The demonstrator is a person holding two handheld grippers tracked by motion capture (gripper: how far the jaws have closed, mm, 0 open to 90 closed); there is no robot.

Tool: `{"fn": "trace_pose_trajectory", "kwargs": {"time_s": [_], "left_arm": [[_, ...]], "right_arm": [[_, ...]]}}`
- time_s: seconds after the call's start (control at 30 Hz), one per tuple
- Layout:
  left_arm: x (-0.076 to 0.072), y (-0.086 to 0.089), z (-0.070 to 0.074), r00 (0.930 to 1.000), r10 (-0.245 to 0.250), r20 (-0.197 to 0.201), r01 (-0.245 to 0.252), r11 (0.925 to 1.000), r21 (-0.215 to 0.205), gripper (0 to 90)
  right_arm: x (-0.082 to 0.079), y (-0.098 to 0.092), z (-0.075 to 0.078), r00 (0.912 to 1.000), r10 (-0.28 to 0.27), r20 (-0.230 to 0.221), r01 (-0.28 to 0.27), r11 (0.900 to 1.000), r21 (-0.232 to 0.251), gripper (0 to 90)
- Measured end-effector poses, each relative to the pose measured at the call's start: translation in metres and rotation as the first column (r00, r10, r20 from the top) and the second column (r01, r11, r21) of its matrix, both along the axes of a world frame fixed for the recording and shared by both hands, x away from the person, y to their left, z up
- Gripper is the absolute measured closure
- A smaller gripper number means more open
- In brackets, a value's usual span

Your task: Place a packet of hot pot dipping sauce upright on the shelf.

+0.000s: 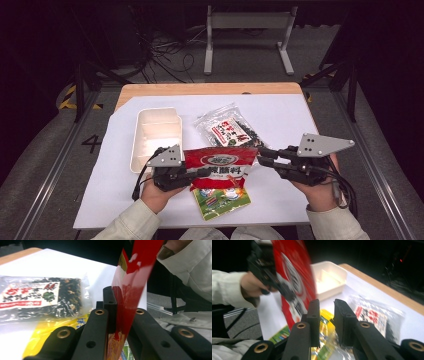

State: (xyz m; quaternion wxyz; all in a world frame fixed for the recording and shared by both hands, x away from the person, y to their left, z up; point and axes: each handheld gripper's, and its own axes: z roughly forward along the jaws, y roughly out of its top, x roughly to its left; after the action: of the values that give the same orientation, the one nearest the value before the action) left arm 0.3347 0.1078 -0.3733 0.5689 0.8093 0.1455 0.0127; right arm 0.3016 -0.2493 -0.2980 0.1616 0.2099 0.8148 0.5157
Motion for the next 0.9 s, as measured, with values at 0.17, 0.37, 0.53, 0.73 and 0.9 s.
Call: {"fn": "trace_pose_trajectory", "kwargs": {"time_s": [0.17, 0.37, 0.53, 0.73, 0.9], "left_arm": [[0.004, 0.009, 0.012, 0.9994, 0.021, 0.026, -0.021, 0.9997, 0.008, 88.9], [0.01, 0.02, 0.028, 0.9979, 0.05, 0.041, -0.052, 0.9981, 0.035, 88.9], [0.017, 0.03, 0.036, 0.9949, 0.083, 0.057, -0.086, 0.995, 0.05, 88.9], [0.031, 0.054, 0.047, 0.9862, 0.14, 0.088, -0.142, 0.9895, 0.025, 88.9], [0.041, 0.067, 0.051, 0.9827, 0.162, 0.091, -0.162, 0.9867, -0.002, 88.9]], "right_arm": [[0.008, -0.015, -0.012, 0.9978, -0.053, -0.041, 0.053, 0.998, -0.016, 73.8], [0.019, -0.03, -0.027, 0.9906, -0.111, -0.08, 0.108, 0.993, -0.037, 73.9], [0.025, -0.037, -0.036, 0.9845, -0.138, -0.108, 0.134, 0.99, -0.048, 73.9], [0.028, -0.042, -0.042, 0.9802, -0.154, -0.124, 0.149, 0.987, -0.052, 74.0], [0.03, -0.046, -0.046, 0.9767, -0.176, -0.123, 0.167, 0.983, -0.074, 74.6]]}}
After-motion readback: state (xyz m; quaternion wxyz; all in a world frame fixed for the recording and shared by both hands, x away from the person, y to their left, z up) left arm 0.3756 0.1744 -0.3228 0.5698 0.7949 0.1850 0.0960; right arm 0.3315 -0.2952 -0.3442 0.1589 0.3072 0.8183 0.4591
